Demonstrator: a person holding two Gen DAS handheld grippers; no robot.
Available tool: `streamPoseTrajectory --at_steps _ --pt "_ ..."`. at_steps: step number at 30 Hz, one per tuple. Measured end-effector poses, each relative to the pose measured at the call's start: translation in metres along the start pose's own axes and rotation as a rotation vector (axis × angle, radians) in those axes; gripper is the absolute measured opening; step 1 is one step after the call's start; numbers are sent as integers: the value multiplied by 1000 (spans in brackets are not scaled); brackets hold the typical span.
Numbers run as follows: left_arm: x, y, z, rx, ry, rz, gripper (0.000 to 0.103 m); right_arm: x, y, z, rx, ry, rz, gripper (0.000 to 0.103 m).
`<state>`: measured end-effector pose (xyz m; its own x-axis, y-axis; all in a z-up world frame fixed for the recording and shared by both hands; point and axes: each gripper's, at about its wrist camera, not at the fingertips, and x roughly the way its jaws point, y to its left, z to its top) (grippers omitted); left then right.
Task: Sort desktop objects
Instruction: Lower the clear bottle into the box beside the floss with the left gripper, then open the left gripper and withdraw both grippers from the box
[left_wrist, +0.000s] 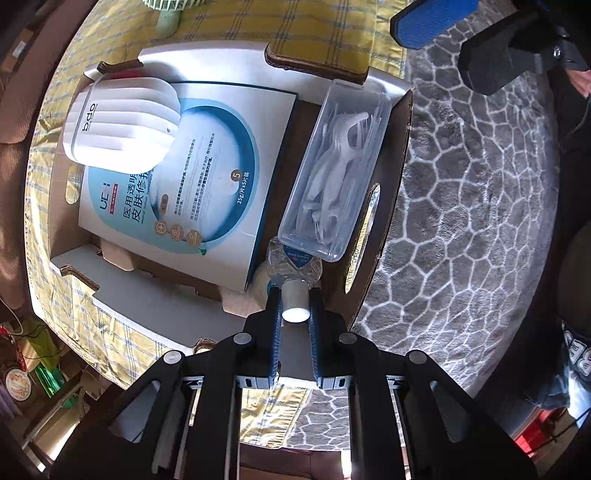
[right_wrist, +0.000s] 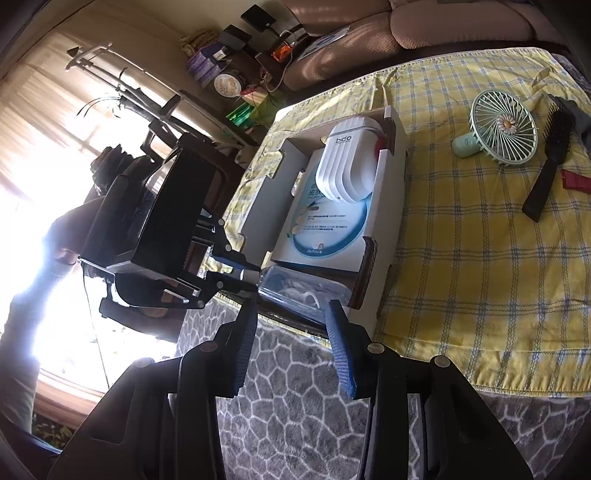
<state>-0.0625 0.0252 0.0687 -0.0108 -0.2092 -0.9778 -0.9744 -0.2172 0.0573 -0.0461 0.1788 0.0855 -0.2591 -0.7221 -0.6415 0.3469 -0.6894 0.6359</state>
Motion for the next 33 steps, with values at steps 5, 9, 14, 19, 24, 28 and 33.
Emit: streamPoseTrajectory --at_steps 5,9,14,19,24,28,33 --pt "0 -7 9 13 -11 -8 15 1 -2 -3 -5 -1 -13 40" --pt "-6 -7 3 -5 -14 41 34 -1 0 -4 -16 8 -19 40" --pt "-40 -2 -31 -127 -148 33 65 -4 11 0 -76 0 -76 57" --pt "-56 -9 -58 -370 -363 18 74 0 25 5 -138 -21 -146 66" --pt "-56 -30 -75 -535 -548 -22 86 8 37 3 -198 -56 -256 103" --pt "-50 -49 -72 -601 -638 -111 100 8 36 -1 -190 -67 -269 103" --pt "-39 -40 -78 -790 -778 -131 103 6 36 -6 -196 -64 -321 103"
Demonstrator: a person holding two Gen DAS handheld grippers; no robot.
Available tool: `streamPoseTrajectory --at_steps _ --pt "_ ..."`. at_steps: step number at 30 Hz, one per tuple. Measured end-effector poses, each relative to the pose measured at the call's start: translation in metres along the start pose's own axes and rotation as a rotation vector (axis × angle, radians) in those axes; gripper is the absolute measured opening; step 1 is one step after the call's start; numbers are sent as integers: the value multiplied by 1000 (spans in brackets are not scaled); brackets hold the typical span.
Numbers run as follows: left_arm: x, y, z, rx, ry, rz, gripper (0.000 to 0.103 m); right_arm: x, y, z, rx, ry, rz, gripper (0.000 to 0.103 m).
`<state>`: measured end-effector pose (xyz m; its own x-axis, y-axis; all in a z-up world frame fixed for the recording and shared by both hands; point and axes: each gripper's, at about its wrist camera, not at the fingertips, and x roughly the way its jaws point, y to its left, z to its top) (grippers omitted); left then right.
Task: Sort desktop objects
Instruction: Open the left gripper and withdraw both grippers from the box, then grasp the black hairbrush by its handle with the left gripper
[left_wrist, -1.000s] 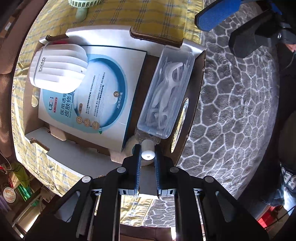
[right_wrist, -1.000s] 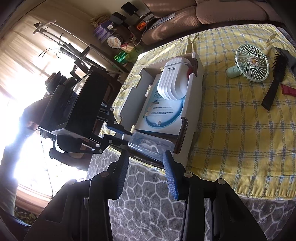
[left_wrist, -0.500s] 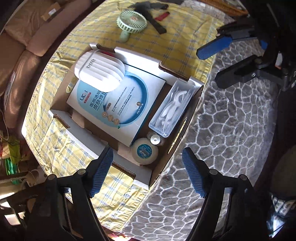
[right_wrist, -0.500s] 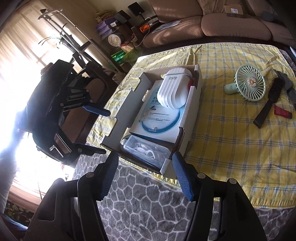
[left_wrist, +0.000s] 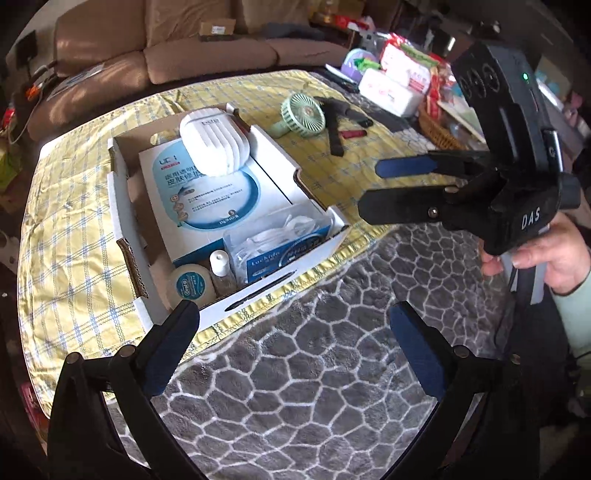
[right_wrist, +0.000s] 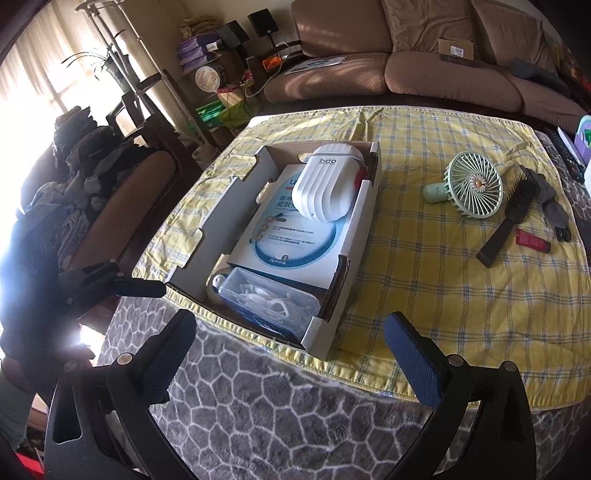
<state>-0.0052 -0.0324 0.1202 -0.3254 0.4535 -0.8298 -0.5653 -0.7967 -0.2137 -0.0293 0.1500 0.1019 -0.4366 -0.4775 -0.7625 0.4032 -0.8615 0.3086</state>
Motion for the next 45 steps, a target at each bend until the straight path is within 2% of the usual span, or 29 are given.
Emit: streamPoseTrajectory --at_steps 3,5,13,19,25,29,34,40,42,44,45 --pt "-3 2 1 -98 -71 10 103 -9 -5 -4 8 -16 -20 103" --pt "-4 -2 5 -125 -92 -1 103 -16 -11 -6 18 -27 -27 103" --pt "8 -46 39 -98 -143 -11 103 -53 -67 -16 95 -71 -77 103" --pt "42 -80 73 -112 -166 -19 103 -81 -134 -24 187 -117 -156 103" --pt "80 -100 106 -155 -190 -25 103 -92 -182 -32 239 -132 -223 103" --pt "104 -118 127 -113 -193 42 103 -92 -201 -34 259 -132 -228 103" --pt "142 -129 152 -101 -153 110 103 -90 -221 -29 286 -148 -239 103" --pt "189 -122 173 -107 -102 129 101 -102 -246 -35 373 -164 -226 101" --pt "205 -118 178 -93 -85 149 86 -108 -250 -37 385 -177 -241 101" --pt "225 -113 182 -89 -41 170 77 -113 -253 -37 398 -183 -214 101" --pt "234 -110 183 -96 -21 177 76 -115 -254 -37 398 -188 -208 100"
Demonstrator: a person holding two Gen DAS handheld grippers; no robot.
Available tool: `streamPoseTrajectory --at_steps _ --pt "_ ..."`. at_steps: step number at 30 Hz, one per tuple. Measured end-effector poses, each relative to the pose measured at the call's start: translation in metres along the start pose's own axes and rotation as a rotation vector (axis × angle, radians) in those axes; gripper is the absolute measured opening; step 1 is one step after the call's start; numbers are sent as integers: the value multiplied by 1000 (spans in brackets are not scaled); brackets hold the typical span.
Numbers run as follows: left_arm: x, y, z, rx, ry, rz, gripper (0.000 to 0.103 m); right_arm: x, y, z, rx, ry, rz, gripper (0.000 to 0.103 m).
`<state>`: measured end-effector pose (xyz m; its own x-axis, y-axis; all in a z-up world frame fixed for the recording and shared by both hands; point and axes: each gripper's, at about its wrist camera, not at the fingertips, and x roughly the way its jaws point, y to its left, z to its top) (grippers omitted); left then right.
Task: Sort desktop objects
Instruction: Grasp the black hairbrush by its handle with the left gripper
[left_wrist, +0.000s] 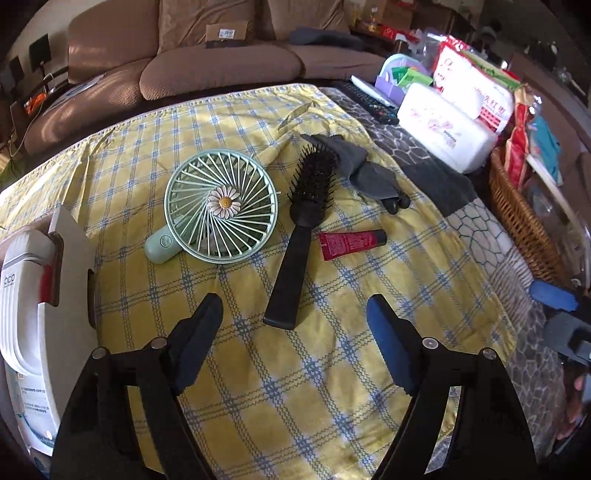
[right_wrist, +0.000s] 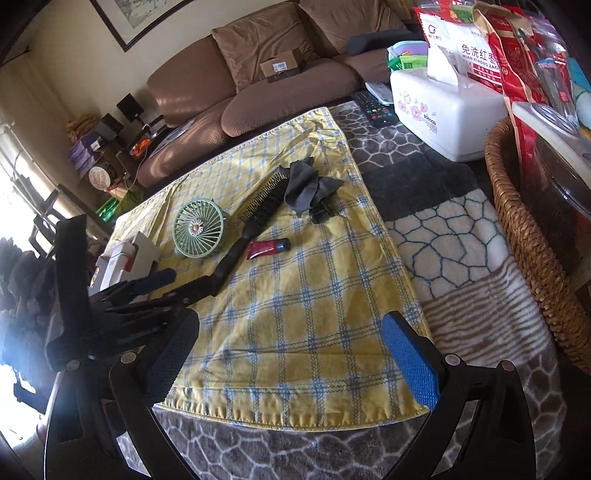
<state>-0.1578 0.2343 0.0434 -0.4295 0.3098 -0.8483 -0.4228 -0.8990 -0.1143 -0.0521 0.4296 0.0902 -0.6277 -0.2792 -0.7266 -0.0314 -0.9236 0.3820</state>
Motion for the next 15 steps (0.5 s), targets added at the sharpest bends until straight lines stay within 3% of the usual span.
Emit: streamPoseTrajectory --at_steps 4,8,10,12,15 --pt "28 6 -4 -2 43 37 76 -4 2 3 0 -12 26 100" --pt "32 -4 -5 58 24 73 76 0 3 3 0 8 36 100" --pt "32 -8 -3 76 14 82 61 -1 5 2 -1 5 41 100" --pt "29 -12 -1 95 -3 93 21 -1 5 2 3 3 46 100" --pt "26 -13 1 104 -10 80 20 1 3 1 18 11 57 100"
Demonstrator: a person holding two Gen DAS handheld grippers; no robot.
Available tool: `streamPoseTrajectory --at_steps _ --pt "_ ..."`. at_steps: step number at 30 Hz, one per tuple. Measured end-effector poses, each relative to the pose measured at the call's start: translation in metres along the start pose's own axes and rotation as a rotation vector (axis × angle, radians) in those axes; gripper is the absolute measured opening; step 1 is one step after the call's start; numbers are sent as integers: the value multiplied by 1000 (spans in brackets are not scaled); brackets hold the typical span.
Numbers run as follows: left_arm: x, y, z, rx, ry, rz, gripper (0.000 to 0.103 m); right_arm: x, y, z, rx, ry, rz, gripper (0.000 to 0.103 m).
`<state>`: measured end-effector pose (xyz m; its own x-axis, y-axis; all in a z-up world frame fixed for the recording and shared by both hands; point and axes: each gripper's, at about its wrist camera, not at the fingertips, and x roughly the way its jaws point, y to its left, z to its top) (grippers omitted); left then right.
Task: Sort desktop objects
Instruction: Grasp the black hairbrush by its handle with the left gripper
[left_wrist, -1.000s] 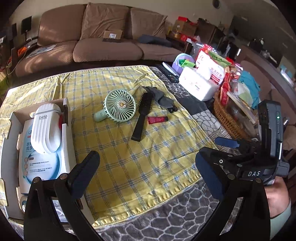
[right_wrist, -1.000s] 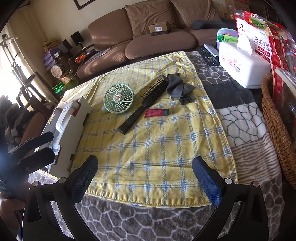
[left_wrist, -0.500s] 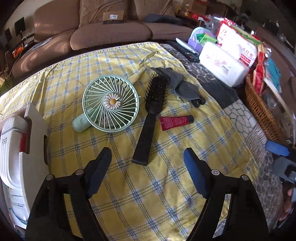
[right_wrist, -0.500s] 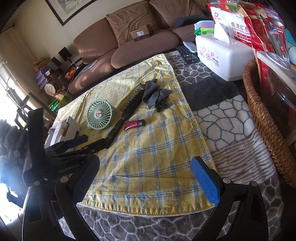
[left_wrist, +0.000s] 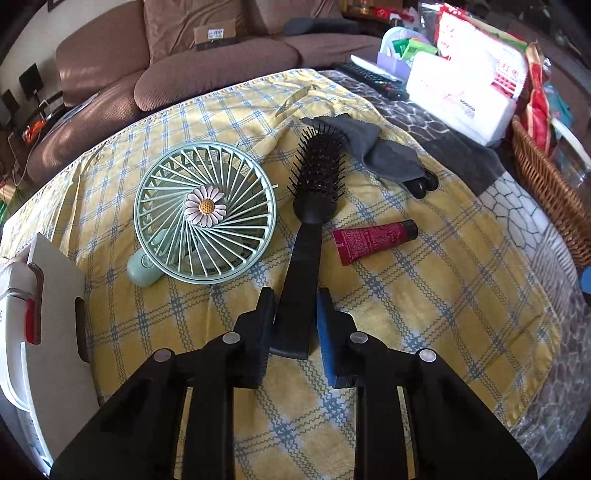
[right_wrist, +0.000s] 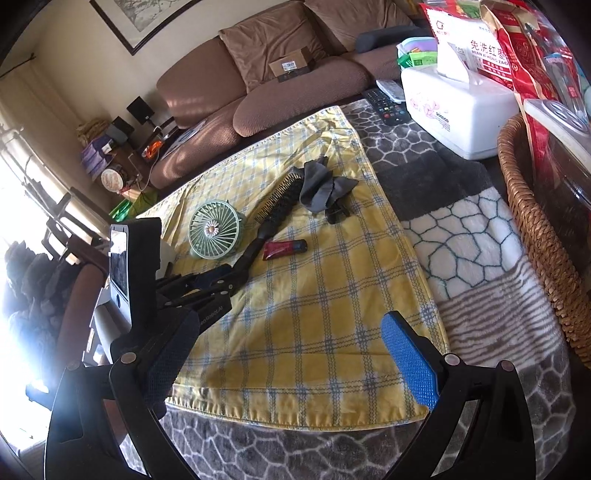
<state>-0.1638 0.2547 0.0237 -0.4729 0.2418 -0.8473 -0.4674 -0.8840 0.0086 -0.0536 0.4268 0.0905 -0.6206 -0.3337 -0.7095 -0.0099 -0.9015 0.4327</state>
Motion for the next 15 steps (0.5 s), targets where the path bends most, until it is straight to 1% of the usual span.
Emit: streamPoseTrajectory --at_steps 3,5,7,9,10,12,13,14,15 --pt "-15 0 -3 -13 -26 -42 18 1 -3 -1 10 2 -1 100" --pt "-29 -3 -8 -9 -33 -67 18 2 -5 -1 33 2 31 100" --pt "-43 -3 -18 -34 -25 -108 18 4 -10 -1 85 10 97 100" --pt "-58 -1 -32 -74 -17 -172 18 10 -13 -5 151 29 193 101" --pt "-66 -2 -40 -83 -14 -196 18 16 -13 -8 186 53 247 99" --pt "-81 -3 -57 -102 -2 -243 18 30 -11 -16 249 101 347 85" --pt "-87 -4 -64 -113 7 -264 18 39 -9 -20 271 138 375 83" --pt "-92 -5 -71 -121 14 -281 18 49 -7 -25 281 177 380 78" --pt "-98 -7 -78 -126 19 -293 18 58 -5 -30 285 211 373 71"
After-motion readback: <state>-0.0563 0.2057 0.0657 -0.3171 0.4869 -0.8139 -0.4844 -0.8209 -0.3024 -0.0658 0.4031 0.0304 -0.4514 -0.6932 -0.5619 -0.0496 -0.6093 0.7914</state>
